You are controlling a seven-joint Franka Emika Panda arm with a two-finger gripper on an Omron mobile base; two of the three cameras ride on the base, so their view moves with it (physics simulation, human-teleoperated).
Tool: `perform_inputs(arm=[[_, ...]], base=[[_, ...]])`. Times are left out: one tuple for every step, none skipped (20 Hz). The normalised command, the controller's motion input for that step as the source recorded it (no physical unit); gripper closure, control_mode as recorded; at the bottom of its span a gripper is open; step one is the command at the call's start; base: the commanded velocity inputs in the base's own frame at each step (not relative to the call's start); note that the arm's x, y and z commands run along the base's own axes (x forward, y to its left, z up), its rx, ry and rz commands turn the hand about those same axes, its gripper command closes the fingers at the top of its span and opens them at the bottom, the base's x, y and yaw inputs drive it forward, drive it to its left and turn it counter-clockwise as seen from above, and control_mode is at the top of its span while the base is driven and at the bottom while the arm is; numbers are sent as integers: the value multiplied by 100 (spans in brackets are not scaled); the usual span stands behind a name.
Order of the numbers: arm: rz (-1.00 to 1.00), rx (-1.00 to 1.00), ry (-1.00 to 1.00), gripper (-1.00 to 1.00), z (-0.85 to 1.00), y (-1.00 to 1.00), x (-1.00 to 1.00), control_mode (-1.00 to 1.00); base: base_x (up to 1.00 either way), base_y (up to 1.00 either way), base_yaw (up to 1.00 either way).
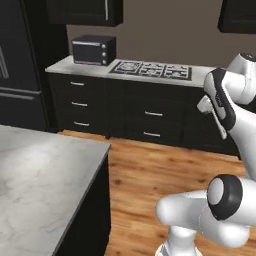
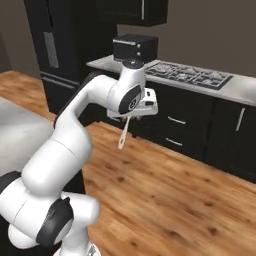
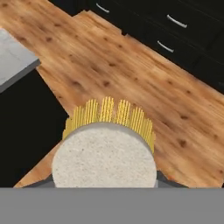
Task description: Grab the spray bottle from the cabinet, then place it next to the cutting board for sanitizing. Then grab the dish brush from the countertop next to the sink and place it next to the cutting board.
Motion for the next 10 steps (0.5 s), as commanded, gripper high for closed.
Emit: perform_inputs(arm=[[0, 0, 0, 100, 0, 0, 0, 100], [0, 0, 0, 100, 0, 0, 0, 100], [0, 0, 0, 100, 0, 0, 0, 100], [0, 0, 0, 100, 0, 0, 0, 100], [0, 0, 0, 100, 0, 0, 0, 100], [0, 0, 0, 100, 0, 0, 0, 100], [0, 0, 0, 100, 0, 0, 0, 100], [0, 0, 0, 100, 0, 0, 0, 100], [0, 0, 0, 100, 0, 0, 0, 100], [0, 0, 0, 100, 0, 0, 0, 100]], base=[[100, -69, 39], [100, -72, 39], [100, -70, 39], [100, -68, 41], [100, -62, 45], [100, -63, 49], [100, -66, 51], [100, -66, 53], [100, -65, 54], [100, -59, 57]])
